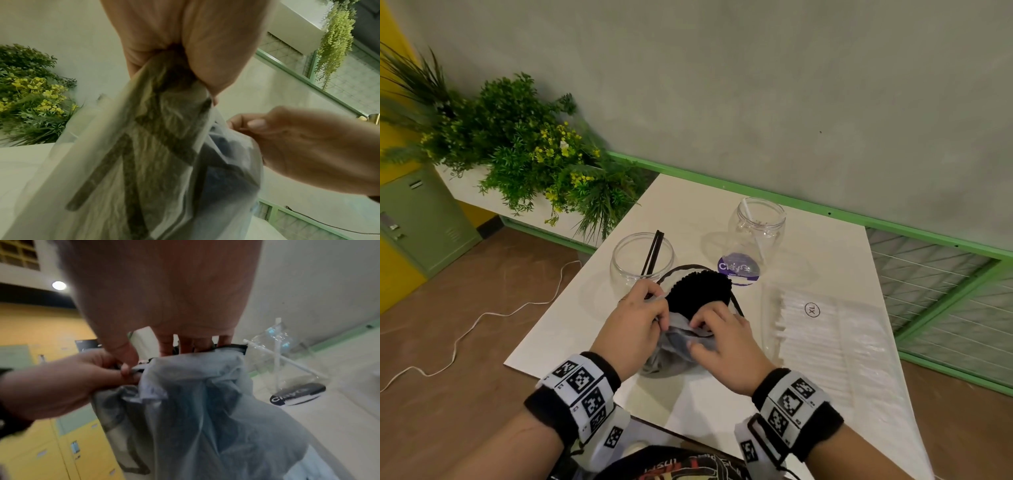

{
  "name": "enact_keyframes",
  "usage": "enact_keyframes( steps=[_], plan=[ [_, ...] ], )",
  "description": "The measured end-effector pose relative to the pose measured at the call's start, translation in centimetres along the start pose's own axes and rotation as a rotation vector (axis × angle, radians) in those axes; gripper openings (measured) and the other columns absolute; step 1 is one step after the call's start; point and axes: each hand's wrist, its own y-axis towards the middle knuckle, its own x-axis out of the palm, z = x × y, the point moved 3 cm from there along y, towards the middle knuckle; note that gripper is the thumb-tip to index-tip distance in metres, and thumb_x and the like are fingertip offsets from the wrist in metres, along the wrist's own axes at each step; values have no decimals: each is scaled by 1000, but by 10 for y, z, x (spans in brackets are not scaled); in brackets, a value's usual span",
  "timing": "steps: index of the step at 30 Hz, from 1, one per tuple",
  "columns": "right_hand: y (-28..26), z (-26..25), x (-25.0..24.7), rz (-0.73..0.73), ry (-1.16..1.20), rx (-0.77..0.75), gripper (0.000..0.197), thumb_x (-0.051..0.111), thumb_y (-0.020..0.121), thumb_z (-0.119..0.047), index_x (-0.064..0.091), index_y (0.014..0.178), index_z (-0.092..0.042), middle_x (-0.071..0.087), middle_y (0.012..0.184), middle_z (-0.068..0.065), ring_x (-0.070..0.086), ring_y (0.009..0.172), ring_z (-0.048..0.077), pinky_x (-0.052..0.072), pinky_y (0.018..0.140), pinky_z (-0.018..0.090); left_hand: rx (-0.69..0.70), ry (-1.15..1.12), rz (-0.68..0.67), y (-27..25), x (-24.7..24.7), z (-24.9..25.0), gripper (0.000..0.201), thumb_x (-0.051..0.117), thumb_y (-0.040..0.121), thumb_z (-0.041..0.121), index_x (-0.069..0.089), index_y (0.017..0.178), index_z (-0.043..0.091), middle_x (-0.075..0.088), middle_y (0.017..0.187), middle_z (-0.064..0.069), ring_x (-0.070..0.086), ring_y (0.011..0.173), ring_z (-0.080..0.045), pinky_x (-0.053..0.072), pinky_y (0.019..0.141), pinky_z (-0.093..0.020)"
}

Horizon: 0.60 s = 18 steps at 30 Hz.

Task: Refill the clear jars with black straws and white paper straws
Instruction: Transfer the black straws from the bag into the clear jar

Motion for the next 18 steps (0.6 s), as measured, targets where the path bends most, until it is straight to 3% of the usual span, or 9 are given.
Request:
enact_keyframes(
  steps=[3, 6, 8, 11, 15, 17, 18],
  plan=[
    [4, 8, 1, -6, -15, 33, 33, 53, 77, -53, 62, 91, -25, 32, 138, -11, 41, 121, 8, 23, 102, 34, -11, 11, -84, -2, -7, -3, 24, 63, 75, 12, 52, 85, 31, 37, 119, 13, 54, 93, -12, 47, 80, -30],
    [2, 12, 3, -78, -41, 0, 22, 71, 78, -39, 62, 90, -22, 21, 150, -9, 36, 131, 13, 20, 107, 34, -33, 134, -152, -5, -16, -8, 40, 69, 76, 21, 47, 107, 34, 31, 123, 16, 56, 78, -10, 46, 69, -27],
    [2, 12, 4, -60, -39, -21, 21, 73, 77, -35, 61, 89, -22, 17, 153, -10, 34, 133, 13, 18, 109, 34, -34, 179, -117, -8, -21, -6, 35, 70, 79, 17, 48, 100, 35, 34, 120, 17, 55, 67, -9, 43, 62, -24],
    [3, 12, 9, -2, -16, -35, 14, 72, 79, -26, 60, 84, -23, 16, 153, -12, 32, 135, 12, 18, 112, 39, -62, 122, -26, -13, -20, -8, 36, 65, 77, 2, 48, 79, 34, 42, 110, 16, 57, 70, -10, 47, 64, -26],
    [0, 11, 17, 73, -40, -80, 12, 69, 80, -16, 62, 85, -25, 18, 156, -7, 28, 140, 16, 19, 114, 42, -152, -197, 139, -15, -15, -12, 44, 63, 73, -14, 53, 66, 28, 52, 103, 11, 56, 94, 3, 38, 81, -7],
    [-1, 10, 23, 87, -66, -108, 13, 66, 80, -15, 63, 87, -25, 16, 158, -3, 24, 143, 17, 19, 115, 42, -282, -416, 153, -13, -11, -13, 44, 63, 73, -14, 56, 62, 28, 57, 107, 4, 55, 104, 1, 40, 89, -16],
    [-2, 10, 26, 86, -80, -121, 14, 64, 79, -16, 63, 89, -27, 13, 159, -2, 23, 143, 17, 18, 115, 42, -347, -523, 128, -11, -6, -13, 41, 63, 72, -10, 57, 61, 29, 58, 110, 2, 57, 107, -6, 43, 92, -24]
  ],
)
